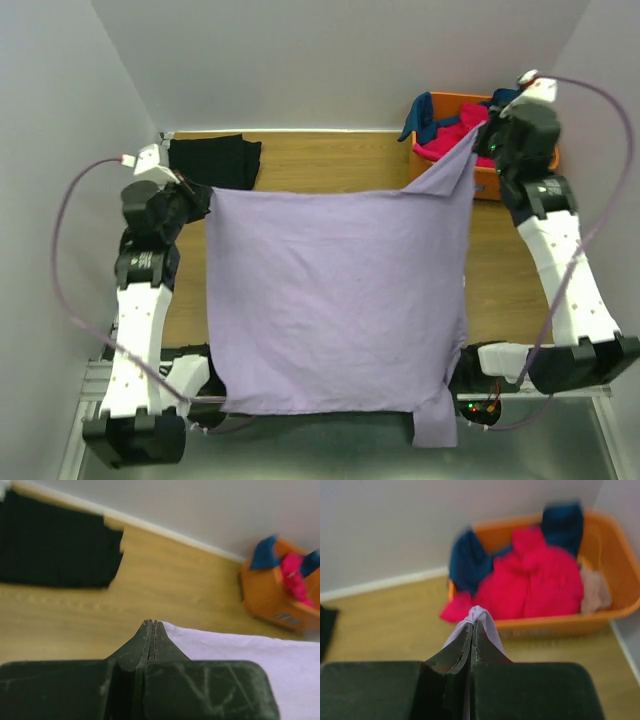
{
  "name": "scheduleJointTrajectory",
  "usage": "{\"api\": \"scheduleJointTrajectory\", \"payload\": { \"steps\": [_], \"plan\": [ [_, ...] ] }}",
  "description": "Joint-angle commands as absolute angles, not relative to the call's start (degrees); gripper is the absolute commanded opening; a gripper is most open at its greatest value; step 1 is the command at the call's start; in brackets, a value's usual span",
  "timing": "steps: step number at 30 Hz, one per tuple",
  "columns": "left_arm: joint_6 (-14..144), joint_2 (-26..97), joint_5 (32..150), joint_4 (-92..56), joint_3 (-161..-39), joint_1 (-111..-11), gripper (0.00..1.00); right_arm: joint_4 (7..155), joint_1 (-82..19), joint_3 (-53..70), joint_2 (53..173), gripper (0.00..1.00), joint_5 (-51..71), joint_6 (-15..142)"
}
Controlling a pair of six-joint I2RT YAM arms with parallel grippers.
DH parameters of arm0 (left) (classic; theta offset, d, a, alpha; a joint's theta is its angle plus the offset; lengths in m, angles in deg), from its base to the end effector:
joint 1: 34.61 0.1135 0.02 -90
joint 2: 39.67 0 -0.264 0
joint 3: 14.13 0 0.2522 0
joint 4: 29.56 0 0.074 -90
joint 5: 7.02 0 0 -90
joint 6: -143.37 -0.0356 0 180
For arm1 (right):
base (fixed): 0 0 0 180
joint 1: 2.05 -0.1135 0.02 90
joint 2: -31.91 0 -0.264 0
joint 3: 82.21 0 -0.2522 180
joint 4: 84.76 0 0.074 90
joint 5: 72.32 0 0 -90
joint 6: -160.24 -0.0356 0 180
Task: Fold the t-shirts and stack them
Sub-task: Flatten the tshirt out
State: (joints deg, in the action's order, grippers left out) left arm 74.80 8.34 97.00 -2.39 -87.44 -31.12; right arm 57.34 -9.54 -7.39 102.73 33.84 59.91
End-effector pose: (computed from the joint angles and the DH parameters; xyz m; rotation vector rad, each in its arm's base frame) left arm 0.1801 0.0023 0.4140 -0.1601 1.6120 -0.4381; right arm 0.2486 0.0227 0.4985 0.2556 1.6100 0.0086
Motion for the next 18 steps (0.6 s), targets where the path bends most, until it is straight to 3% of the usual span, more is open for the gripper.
{"api": "scheduleJointTrajectory", "payload": {
  "steps": [1, 6, 10, 18],
  "plan": [
    [70.16, 13.84, 97.93, -17.01, -78.02, -31.01, 0.00, 64.24, -9.09, 1.92, 103.70, 0.00, 32.80, 57.76],
    [66.91, 31.24, 96.69, -25.88, -75.17, -31.09, 0.00, 70.57, -9.09, 9.93, 114.92, 0.00, 29.98, 57.50],
    [64.97, 46.86, 97.39, -27.22, -79.55, -31.36, 0.00, 71.63, -9.17, 10.91, 123.02, 0.00, 28.23, 57.06],
    [61.02, 54.82, 93.72, -26.43, -83.79, -32.94, 0.00, 71.90, -9.17, 10.55, 128.85, 0.00, 26.55, 58.64]
  ]
}}
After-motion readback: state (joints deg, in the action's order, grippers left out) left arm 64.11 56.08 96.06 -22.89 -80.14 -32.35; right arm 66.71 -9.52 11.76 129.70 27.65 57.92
